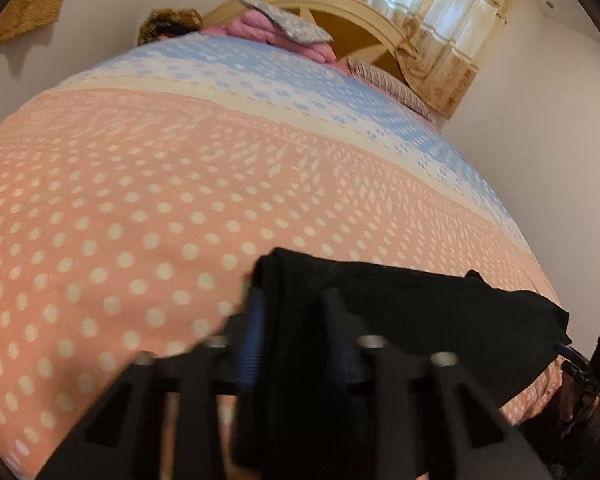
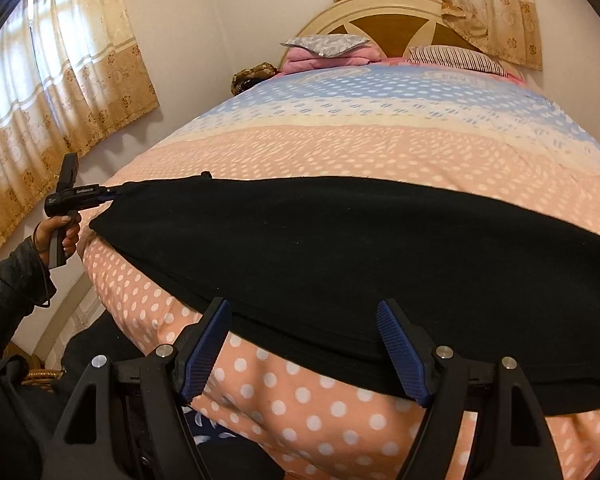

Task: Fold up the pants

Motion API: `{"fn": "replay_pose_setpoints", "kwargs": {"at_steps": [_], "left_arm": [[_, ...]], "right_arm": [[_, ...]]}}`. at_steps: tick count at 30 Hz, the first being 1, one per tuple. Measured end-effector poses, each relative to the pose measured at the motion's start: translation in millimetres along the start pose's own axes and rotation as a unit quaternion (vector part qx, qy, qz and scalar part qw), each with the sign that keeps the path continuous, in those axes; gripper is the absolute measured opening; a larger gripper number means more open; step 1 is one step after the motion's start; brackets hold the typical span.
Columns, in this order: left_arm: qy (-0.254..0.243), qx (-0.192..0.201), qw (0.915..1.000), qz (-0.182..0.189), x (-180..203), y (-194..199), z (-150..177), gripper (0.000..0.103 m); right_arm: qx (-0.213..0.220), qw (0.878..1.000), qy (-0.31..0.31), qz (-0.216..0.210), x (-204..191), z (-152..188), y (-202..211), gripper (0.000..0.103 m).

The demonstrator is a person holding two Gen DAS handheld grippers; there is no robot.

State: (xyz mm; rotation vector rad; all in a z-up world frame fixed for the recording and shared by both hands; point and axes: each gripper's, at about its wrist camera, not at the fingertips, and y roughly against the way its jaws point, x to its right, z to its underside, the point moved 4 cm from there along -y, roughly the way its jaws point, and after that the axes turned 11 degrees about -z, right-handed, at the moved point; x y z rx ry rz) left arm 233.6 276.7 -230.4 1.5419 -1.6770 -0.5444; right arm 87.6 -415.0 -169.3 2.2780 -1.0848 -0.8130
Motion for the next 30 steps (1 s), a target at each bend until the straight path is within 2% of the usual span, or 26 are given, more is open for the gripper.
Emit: {"fn": "replay_pose_setpoints", "kwargs": {"at_steps": [2, 4, 7, 9, 13, 17, 18, 22, 24, 26, 30], "left_arm": [[-0.011, 0.008, 0.9999, -0.007, 4, 3, -3, 0.008], [-0.024, 0.037, 0.9990, -0.010, 9, 15, -11, 0.008], [-0.009, 0.054, 0.9985, -0.001, 9, 22, -26, 0.008], [-0.005, 0.047, 0.9988, -0.008, 8, 17, -28, 0.008], [-0.002, 0.001, 0.9994, -0.036, -2, -15, -18, 0.008], [0.019, 0.008, 0.9997, -0.011, -9, -12, -14, 0.009], [0.022, 0.007, 0.9997, -0.010, -9, -10, -13, 0.013], [0.039, 0.012, 0.9991, -0.014, -13, 7, -9, 0.015], [0.039, 0.022, 0.9986, -0.028, -14, 17, -7, 0.022], [0.028, 0.037, 0.9967, -0.067, -11, 31, -4, 0.028], [-0.037, 0.075, 0.9945, -0.062, 30, 68, 14, 0.049]], "right_arm": [[0.003, 1.000, -0.009, 0.000, 0, 0, -3, 0.076], [0.007, 1.000, -0.019, 0.003, 1, 0, -3, 0.076], [0.013, 0.999, -0.035, 0.004, 6, 1, -2, 0.076], [0.012, 0.999, -0.039, 0.009, 7, 2, -3, 0.076], [0.011, 0.999, -0.046, 0.021, 10, 5, -4, 0.076], [0.001, 0.998, -0.040, 0.053, 14, 10, -2, 0.076], [-0.002, 0.997, -0.037, 0.063, 14, 12, 0, 0.076], [-0.007, 0.995, -0.057, 0.078, 22, 23, 12, 0.076], [0.001, 0.994, -0.058, 0.093, 25, 28, 24, 0.076], [0.016, 0.991, -0.067, 0.112, 32, 36, 41, 0.076], [0.062, 0.979, -0.134, 0.140, 69, 48, 85, 0.076]]}}
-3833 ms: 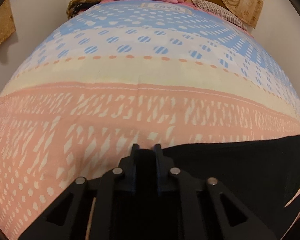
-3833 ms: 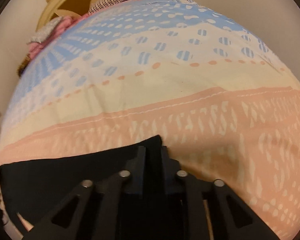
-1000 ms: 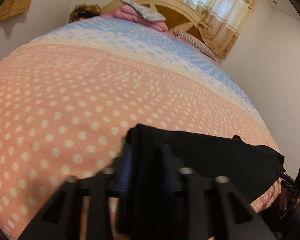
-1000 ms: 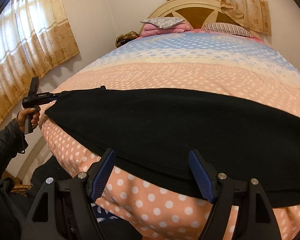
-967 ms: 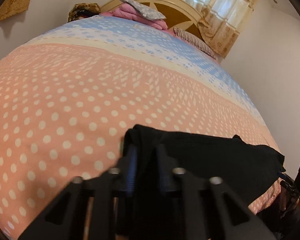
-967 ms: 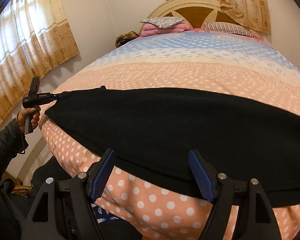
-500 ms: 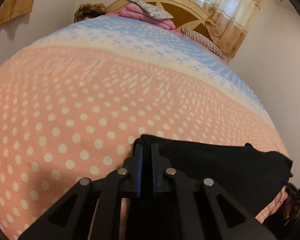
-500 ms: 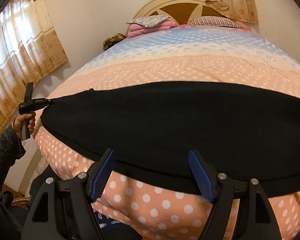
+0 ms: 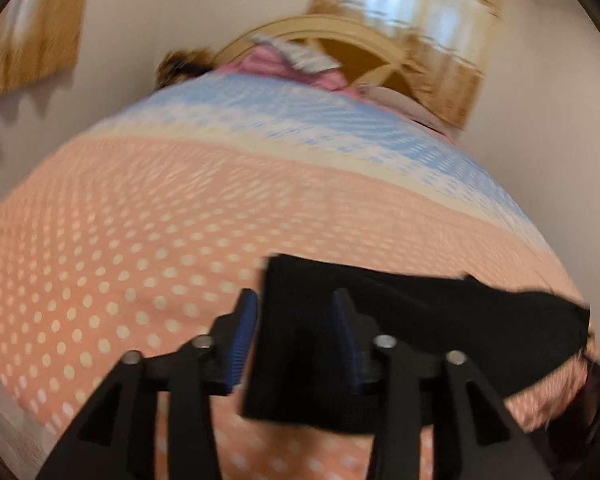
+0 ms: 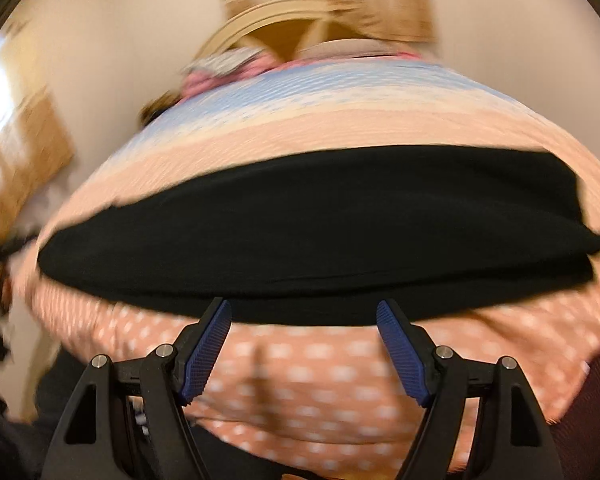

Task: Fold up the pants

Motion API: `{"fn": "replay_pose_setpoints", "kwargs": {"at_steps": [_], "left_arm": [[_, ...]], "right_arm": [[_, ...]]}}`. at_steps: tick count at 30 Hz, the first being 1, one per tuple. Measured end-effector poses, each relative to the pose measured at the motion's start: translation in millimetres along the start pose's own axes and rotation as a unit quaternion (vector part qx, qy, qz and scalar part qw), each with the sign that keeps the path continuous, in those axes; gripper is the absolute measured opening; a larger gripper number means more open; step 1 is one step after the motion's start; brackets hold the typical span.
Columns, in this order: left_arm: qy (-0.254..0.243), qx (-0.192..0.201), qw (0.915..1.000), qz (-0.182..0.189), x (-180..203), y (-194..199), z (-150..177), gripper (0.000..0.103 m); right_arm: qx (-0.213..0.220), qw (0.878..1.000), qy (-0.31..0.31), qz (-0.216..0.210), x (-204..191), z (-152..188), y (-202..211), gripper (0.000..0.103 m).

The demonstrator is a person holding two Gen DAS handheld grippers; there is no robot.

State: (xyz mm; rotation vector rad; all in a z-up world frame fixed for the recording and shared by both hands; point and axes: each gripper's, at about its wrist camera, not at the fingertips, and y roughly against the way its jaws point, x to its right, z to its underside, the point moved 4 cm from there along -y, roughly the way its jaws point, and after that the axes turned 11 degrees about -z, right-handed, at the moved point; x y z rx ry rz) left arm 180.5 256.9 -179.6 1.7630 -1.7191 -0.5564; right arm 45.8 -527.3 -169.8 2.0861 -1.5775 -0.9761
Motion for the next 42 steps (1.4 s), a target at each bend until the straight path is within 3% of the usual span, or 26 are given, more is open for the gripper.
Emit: {"fn": "replay_pose_setpoints", "kwargs": {"at_steps": [4, 8, 11, 14, 16, 18, 26, 30, 32, 33, 34, 36, 40, 42], "left_arm": [[-0.082, -0.005, 0.9939, 0.074, 83, 22, 25, 0.052], [-0.141, -0.055, 0.9793, 0.134, 160, 12, 60, 0.052], [-0.180, -0.075, 0.9681, 0.157, 202, 7, 84, 0.052], [-0.193, -0.086, 0.9615, 0.175, 222, 5, 94, 0.052], [-0.201, -0.095, 0.9576, 0.183, 227, 3, 97, 0.052], [-0.209, -0.098, 0.9567, 0.177, 226, 0, 99, 0.052], [-0.170, -0.114, 0.9565, 0.208, 209, -4, 96, 0.052], [-0.177, -0.114, 0.9550, 0.209, 212, -3, 98, 0.052], [-0.180, -0.115, 0.9539, 0.211, 212, -2, 98, 0.052], [-0.184, -0.115, 0.9531, 0.211, 212, -1, 99, 0.052], [-0.187, -0.114, 0.9527, 0.211, 212, -1, 100, 0.052], [-0.186, -0.114, 0.9523, 0.213, 210, 0, 100, 0.052], [-0.184, -0.109, 0.9539, 0.210, 211, 1, 99, 0.052], [-0.188, -0.104, 0.9549, 0.205, 213, 1, 101, 0.052]], "right_arm": [[0.061, 0.989, -0.129, 0.035, 73, -11, 36, 0.071], [0.106, 0.959, -0.261, 0.032, 142, -10, 55, 0.067], [0.128, 0.941, -0.313, 0.013, 173, -12, 59, 0.062], [0.135, 0.936, -0.325, -0.004, 187, -20, 57, 0.042], [0.134, 0.938, -0.319, -0.012, 191, -26, 54, 0.016], [0.126, 0.940, -0.316, -0.012, 194, -29, 49, 0.003], [0.151, 0.947, -0.283, -0.006, 181, -17, 79, 0.003], [0.118, 0.948, -0.297, 0.008, 197, -9, 61, 0.003], [0.120, 0.947, -0.296, 0.015, 196, -12, 63, 0.004], [0.124, 0.952, -0.278, 0.030, 191, -16, 67, 0.012], [0.118, 0.958, -0.249, 0.076, 185, -20, 73, 0.037], [0.125, 0.959, -0.224, 0.118, 176, -22, 87, 0.064], [0.146, 0.959, -0.183, 0.162, 146, -32, 106, 0.064], [0.134, 0.974, -0.126, 0.131, 112, -32, 99, 0.064]]}}
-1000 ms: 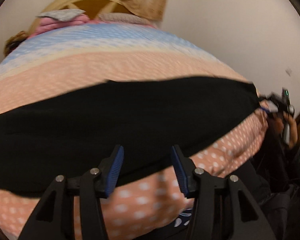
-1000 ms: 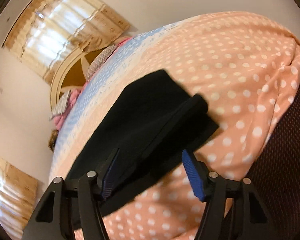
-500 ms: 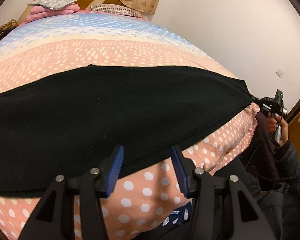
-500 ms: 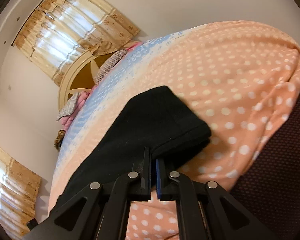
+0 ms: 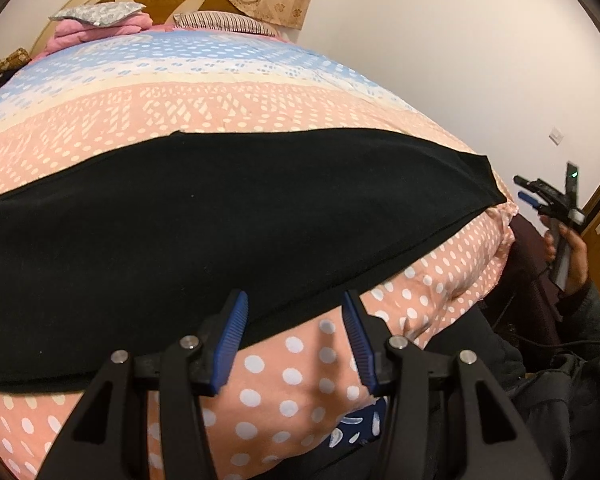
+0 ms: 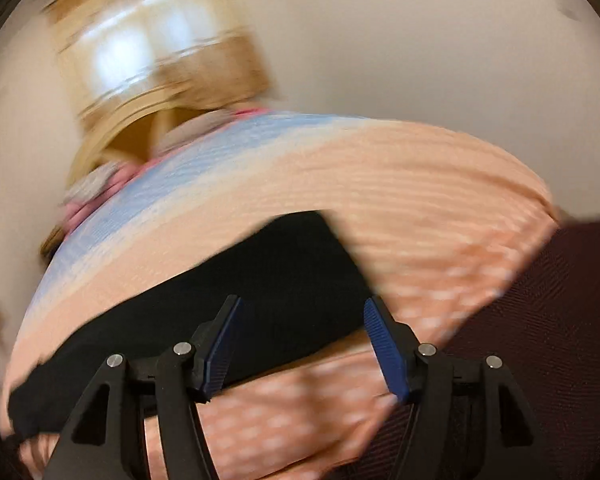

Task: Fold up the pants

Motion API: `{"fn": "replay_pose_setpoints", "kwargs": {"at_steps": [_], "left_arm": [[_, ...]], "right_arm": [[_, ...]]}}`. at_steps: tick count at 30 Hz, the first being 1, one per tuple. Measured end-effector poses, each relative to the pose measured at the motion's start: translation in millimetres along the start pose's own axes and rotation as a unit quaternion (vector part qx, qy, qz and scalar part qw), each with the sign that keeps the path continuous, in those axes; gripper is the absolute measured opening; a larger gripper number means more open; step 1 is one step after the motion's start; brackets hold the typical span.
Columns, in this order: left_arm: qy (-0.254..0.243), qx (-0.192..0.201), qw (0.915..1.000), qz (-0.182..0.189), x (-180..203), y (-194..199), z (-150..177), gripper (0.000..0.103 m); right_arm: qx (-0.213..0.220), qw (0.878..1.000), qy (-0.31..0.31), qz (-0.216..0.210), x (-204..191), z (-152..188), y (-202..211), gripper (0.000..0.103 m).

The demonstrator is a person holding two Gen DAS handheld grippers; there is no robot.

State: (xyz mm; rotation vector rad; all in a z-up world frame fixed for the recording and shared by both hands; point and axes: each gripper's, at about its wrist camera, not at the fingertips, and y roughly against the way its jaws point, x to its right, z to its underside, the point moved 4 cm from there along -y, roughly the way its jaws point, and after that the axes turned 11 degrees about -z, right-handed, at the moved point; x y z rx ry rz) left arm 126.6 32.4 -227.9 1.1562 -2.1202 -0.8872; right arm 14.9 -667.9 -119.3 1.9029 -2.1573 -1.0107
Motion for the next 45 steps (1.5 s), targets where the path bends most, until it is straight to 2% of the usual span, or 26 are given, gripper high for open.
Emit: {"fn": "replay_pose_setpoints", "kwargs": {"at_steps": [2, 4, 5, 7, 9, 13, 15, 17, 19, 20, 22, 23, 31, 34, 36, 38, 41, 45], "left_arm": [[-0.011, 0.002, 0.9999, -0.010, 6, -1, 0, 0.052], [-0.013, 0.004, 0.9998, -0.013, 8, -2, 1, 0.055], [-0.011, 0.004, 0.9998, -0.013, 8, -2, 1, 0.057], [-0.007, 0.005, 0.9999, -0.013, 6, -3, 1, 0.057], [-0.005, 0.005, 0.9999, -0.012, 5, -4, 1, 0.057], [-0.001, 0.006, 1.0000, -0.007, 4, -3, 1, 0.057], [-0.002, 0.007, 1.0000, -0.007, 4, -3, 1, 0.057], [0.000, 0.008, 0.9999, -0.007, 5, -3, 1, 0.057], [0.001, 0.008, 0.9999, -0.007, 5, -3, 2, 0.057], [0.003, 0.008, 0.9999, -0.006, 5, -3, 2, 0.057], [0.006, 0.008, 0.9999, -0.004, 5, -3, 1, 0.057], [0.006, 0.008, 0.9999, -0.004, 5, -3, 1, 0.057], [0.011, 0.009, 0.9998, 0.014, 7, 8, -2, 0.057], [0.009, 0.014, 0.9998, 0.015, 9, 11, -4, 0.057], [0.008, 0.010, 0.9998, 0.013, 9, 8, -3, 0.057], [0.006, 0.001, 0.9999, 0.009, 8, 2, 0, 0.057], [0.008, -0.004, 0.9999, 0.015, 6, -1, 1, 0.057], [-0.005, 0.007, 0.9996, 0.028, 11, 5, -10, 0.057]], "right_arm": [[-0.047, 0.994, 0.084, -0.060, -55, 17, -13, 0.064], [-0.070, 0.978, 0.161, -0.109, -101, 39, -21, 0.063], [-0.085, 0.964, 0.214, -0.133, -130, 55, -25, 0.062], [-0.101, 0.940, 0.291, -0.146, -168, 80, -32, 0.053], [-0.109, 0.917, 0.353, -0.149, -198, 103, -41, 0.049], [-0.133, 0.890, 0.407, -0.157, -228, 126, -63, 0.048], [-0.131, 0.887, 0.414, -0.156, -233, 128, -69, 0.048], [-0.136, 0.882, 0.424, -0.158, -236, 129, -76, 0.041], [-0.136, 0.877, 0.433, -0.156, -241, 132, -80, 0.022], [-0.140, 0.875, 0.437, -0.156, -241, 134, -82, 0.019], [-0.142, 0.872, 0.438, -0.165, -242, 135, -81, 0.006], [-0.144, 0.872, 0.436, -0.168, -242, 135, -79, 0.004], [-0.142, 0.881, 0.408, -0.194, -238, 130, -50, 0.002], [-0.143, 0.884, 0.400, -0.195, -237, 130, -54, 0.002], [-0.144, 0.882, 0.413, -0.175, -235, 139, -64, 0.002], [-0.170, 0.873, 0.422, -0.176, -234, 151, -75, 0.002], [-0.161, 0.863, 0.447, -0.172, -241, 155, -70, 0.004], [-0.164, 0.873, 0.414, -0.201, -247, 139, -66, 0.004]]}}
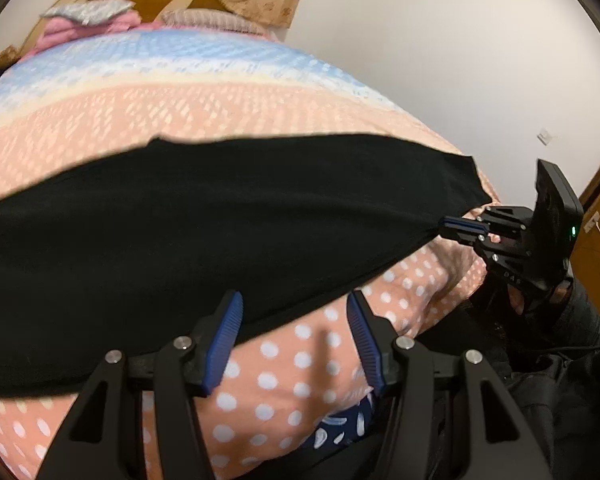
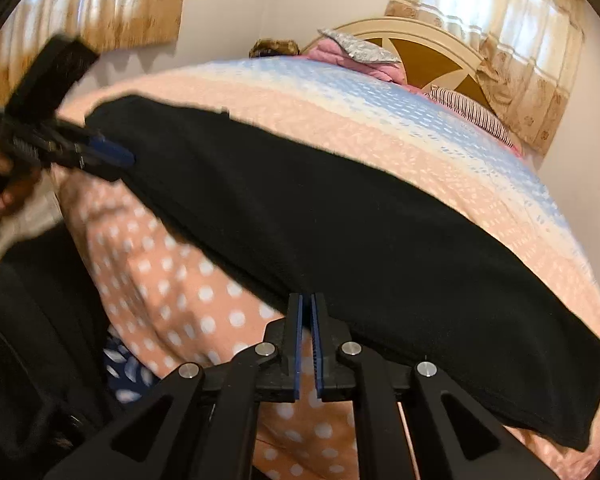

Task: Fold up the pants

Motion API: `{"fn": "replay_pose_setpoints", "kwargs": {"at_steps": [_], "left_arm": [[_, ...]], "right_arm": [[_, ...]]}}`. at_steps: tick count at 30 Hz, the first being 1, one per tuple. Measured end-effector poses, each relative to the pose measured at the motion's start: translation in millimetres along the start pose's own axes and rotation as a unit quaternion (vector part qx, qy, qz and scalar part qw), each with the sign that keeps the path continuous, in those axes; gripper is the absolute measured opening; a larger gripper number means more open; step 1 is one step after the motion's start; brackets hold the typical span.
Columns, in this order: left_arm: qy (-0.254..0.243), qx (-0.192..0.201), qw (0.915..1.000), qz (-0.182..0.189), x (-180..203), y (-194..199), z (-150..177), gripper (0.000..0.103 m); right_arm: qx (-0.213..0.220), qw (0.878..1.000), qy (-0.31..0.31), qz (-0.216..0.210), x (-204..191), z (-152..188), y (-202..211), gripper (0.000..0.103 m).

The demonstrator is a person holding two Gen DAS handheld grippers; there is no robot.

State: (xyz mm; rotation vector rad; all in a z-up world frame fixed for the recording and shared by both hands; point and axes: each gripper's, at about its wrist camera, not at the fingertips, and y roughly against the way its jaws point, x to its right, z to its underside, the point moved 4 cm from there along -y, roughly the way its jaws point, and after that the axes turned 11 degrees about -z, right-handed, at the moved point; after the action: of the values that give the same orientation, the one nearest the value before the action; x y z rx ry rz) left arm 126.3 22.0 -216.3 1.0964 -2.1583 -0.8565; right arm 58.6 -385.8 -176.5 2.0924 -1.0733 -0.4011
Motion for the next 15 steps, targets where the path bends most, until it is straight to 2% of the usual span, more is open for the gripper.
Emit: {"fn": "replay_pose_setpoints", "kwargs": {"at_steps": [5, 8, 9, 12, 15], "left_arm": [[-0.004, 0.022, 0.9997, 0.003, 7, -5, -17, 0.057], [-0.001, -0.003, 0.9999, 0.013, 12, -21, -14, 0.057], [-0.005, -0.021, 0.9997, 0.013, 14, -29, -8, 0.057], [-0.010, -0.019, 0.9997, 0.014, 16, -28, 2, 0.060], [-0.003, -0.023, 0.9993, 0.029, 14, -21, 7, 0.060]], "right_arm": [[0.029, 0.998, -0.055, 0.017, 37, -31, -5, 0.005], [0.044, 0.991, -0.125, 0.021, 77, -48, -15, 0.005], [0.039, 0.989, -0.138, 0.024, 87, -51, -21, 0.005], [-0.005, 0.986, -0.152, 0.060, 114, -51, -46, 0.005], [-0.013, 0.983, -0.173, 0.054, 124, -55, -51, 0.005]]}}
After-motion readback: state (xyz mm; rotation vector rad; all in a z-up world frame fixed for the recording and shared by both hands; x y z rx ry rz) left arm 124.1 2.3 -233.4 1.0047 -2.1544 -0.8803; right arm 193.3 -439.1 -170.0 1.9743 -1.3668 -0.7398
